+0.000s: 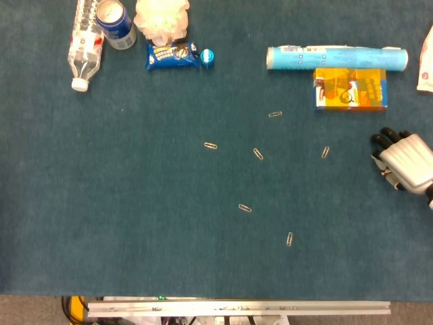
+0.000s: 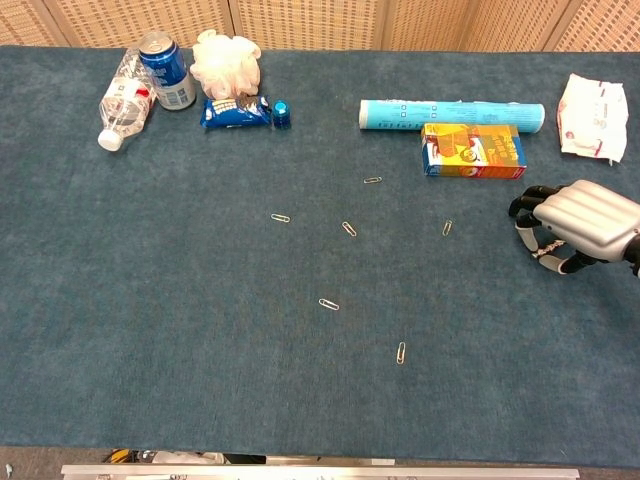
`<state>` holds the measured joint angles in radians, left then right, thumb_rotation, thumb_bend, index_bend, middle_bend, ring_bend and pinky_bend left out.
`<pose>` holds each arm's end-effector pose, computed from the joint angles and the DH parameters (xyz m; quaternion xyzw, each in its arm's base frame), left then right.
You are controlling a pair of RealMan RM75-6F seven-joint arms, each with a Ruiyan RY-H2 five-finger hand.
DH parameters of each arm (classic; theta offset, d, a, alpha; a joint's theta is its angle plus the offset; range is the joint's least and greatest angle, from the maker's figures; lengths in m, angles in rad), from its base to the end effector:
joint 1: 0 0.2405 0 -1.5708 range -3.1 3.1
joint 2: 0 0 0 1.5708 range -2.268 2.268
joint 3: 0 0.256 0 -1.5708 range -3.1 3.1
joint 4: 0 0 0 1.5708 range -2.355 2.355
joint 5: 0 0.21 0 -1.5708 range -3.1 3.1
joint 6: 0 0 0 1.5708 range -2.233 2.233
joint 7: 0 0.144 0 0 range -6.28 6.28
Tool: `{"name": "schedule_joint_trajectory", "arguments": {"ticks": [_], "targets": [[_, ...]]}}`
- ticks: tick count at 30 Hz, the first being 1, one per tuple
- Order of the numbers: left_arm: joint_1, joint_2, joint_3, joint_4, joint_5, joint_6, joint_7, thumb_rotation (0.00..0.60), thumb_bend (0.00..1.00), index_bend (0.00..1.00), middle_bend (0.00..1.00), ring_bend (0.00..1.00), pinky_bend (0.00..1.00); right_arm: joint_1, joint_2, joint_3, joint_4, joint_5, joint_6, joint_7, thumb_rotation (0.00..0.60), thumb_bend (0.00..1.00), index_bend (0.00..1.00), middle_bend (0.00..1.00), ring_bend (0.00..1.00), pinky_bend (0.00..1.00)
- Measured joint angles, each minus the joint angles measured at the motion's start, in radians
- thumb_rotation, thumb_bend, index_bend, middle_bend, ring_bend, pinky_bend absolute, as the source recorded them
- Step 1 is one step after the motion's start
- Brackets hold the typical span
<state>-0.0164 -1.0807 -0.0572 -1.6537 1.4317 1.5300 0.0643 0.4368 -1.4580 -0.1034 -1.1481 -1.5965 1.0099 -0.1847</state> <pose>-0.3231 0.1600 0.1782 -0.5615 -0.3886 -0.3532 0.6395 -0.3219 -0.2542 0.0101 0.8394 -0.2679 0.1953 0.4307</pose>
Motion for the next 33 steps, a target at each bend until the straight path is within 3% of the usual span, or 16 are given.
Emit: {"name": "schedule_joint_trajectory", "arguments": {"ticks": [33], "targets": [[-0.001, 0.001, -0.001, -0.001, -0.005, -0.005, 0.003, 0.600, 0.05, 0.30, 0.34, 0.33, 0.45, -0.004, 0.093, 0.007, -0.150, -0.039, 0.087, 0.022, 0.600, 0.30, 0.59, 0.26, 0.17, 0.37]]}}
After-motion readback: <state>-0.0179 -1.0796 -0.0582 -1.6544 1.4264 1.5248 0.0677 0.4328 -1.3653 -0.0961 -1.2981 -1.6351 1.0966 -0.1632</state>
